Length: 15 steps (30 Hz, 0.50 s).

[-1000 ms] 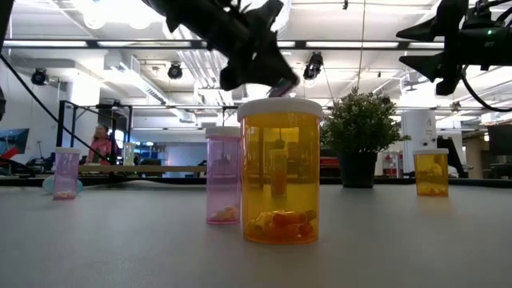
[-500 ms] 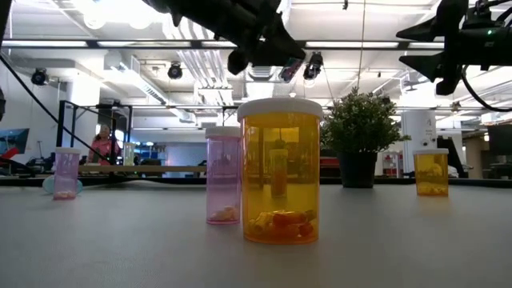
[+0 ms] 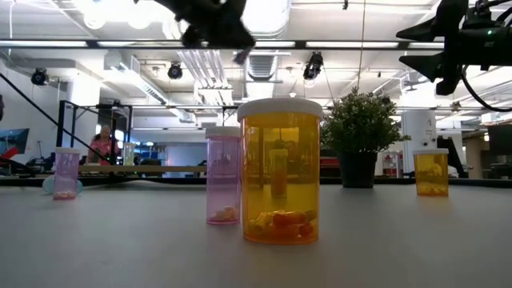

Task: Pick and place medicine bottles onto shelf by color
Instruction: Put the middle blue pill bottle on the shelf

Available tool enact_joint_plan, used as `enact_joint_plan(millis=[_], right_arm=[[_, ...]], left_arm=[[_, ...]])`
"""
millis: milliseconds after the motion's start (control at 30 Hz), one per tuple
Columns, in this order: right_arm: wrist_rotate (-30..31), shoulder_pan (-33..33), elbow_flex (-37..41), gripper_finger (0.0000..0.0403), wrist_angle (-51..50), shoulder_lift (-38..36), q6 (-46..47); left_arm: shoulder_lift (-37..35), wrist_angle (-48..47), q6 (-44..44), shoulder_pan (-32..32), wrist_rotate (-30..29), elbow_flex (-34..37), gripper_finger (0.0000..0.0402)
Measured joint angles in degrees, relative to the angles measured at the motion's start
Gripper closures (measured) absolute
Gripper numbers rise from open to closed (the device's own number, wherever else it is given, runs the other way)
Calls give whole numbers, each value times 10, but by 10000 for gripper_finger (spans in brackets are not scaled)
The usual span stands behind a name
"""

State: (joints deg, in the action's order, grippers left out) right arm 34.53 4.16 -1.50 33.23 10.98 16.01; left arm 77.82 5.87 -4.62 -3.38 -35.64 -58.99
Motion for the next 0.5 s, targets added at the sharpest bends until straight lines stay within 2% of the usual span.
enact_joint_plan(millis=[200,333,500], right_arm=[[0,0,0,142,0,0,0],[0,0,0,142,0,0,0],[0,0,0,142,0,1,0]], left_arm=[[-75,33,-96,0,-109,121,311],[-104,162,-111,0,-152,218,311],[-94,340,-96,0,-208,327,311]])
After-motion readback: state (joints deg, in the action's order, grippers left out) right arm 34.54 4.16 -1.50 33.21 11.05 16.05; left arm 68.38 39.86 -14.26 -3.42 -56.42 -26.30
